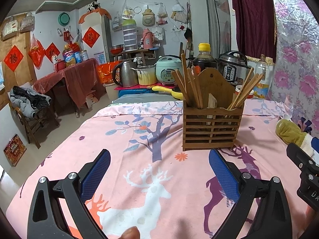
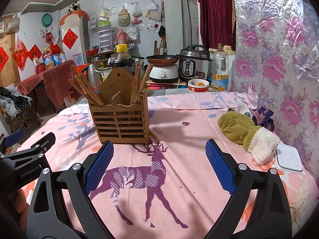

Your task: Organize utensils

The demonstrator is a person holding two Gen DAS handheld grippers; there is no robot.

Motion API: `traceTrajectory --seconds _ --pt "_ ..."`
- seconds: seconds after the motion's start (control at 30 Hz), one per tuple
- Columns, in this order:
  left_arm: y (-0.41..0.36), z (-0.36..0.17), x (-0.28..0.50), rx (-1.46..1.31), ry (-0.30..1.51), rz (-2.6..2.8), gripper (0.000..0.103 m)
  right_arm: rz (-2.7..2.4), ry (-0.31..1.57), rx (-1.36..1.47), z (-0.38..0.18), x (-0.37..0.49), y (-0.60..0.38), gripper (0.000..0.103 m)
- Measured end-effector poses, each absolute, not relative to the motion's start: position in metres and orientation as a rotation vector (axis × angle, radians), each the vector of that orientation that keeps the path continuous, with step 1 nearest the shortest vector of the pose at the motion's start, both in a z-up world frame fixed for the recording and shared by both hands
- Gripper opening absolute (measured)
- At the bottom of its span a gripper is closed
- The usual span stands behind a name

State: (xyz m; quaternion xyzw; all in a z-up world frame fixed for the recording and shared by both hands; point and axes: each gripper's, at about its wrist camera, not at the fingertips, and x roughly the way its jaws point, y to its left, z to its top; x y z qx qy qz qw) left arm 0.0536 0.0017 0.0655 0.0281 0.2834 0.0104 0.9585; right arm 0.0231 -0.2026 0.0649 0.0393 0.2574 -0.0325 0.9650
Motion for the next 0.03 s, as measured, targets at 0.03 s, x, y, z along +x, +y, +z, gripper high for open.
traceTrajectory --seconds 0.03 --pt "0.0024 0.0658 0.0534 0.055 0.574 0.021 0.097 -0.066 0.521 0.080 0.0649 0.0232 -0.2026 0.090"
